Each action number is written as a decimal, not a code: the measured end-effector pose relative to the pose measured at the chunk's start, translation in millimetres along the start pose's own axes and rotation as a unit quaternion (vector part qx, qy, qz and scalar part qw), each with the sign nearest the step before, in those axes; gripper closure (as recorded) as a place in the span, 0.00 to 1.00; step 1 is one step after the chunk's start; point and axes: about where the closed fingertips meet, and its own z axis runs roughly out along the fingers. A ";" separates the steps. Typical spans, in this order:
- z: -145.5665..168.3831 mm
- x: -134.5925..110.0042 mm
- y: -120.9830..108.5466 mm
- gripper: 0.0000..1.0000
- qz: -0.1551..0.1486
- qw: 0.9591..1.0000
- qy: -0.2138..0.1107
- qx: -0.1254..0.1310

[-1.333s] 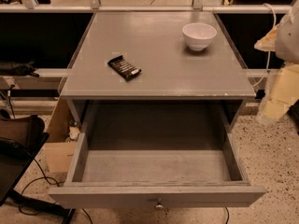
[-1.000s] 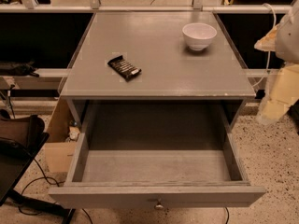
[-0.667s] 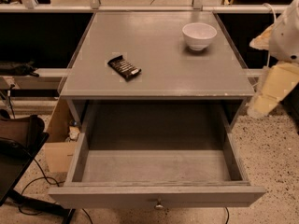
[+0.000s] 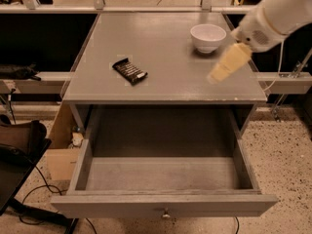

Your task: Place rxbar chocolate into top drawer

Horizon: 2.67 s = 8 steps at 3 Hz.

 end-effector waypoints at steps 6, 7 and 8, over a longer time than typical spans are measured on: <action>153.6 -115.2 12.6 0.00 0.073 0.995 0.048 -0.037; 180.0 -131.1 18.2 0.00 0.076 0.994 0.055 -0.053; 196.7 -152.8 35.0 0.00 0.066 0.994 0.052 -0.069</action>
Offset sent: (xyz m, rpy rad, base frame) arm 0.0403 0.0340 0.0017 0.0341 -0.0035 -0.0740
